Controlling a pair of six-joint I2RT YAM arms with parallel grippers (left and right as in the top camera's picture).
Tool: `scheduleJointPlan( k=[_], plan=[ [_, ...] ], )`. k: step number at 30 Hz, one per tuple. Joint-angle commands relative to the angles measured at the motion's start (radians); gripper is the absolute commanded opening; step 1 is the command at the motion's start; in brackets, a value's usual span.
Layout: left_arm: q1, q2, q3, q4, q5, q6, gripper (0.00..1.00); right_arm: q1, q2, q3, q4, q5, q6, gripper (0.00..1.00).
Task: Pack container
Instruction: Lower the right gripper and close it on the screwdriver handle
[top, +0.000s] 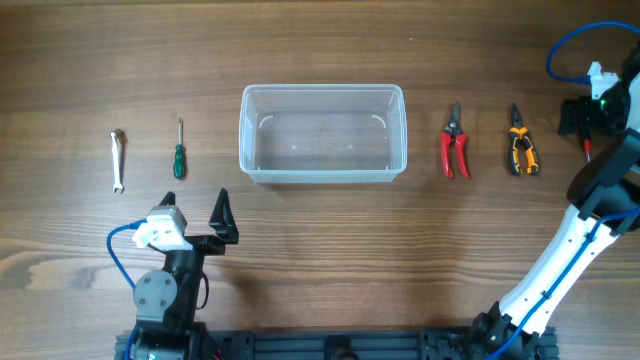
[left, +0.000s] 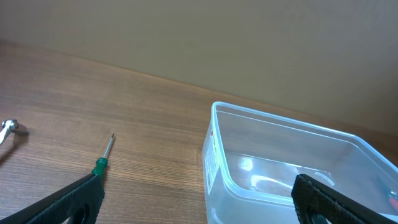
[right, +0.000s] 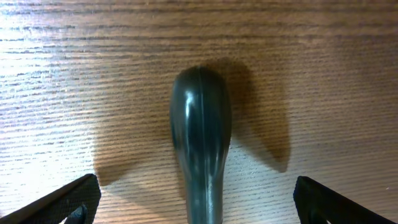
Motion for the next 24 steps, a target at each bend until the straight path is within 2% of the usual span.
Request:
scheduleJointPlan(
  k=[1, 6, 10, 24],
  plan=[
    [0.005, -0.007, -0.005, 0.003, 0.012, 0.009, 1.0, -0.009, 0.012, -0.007, 0.012, -0.024, 0.0, 1.0],
    [0.005, -0.007, -0.005, 0.003, 0.012, 0.009, 1.0, -0.009, 0.012, -0.007, 0.014, -0.024, -0.007, 0.99],
    [0.005, -0.007, -0.005, 0.003, 0.012, 0.009, 1.0, -0.009, 0.012, -0.007, 0.02, -0.043, -0.02, 0.84],
    [0.005, -0.007, -0.005, 0.003, 0.012, 0.009, 1.0, -0.013, 0.069, -0.008, -0.003, -0.091, -0.021, 0.89]
  ],
)
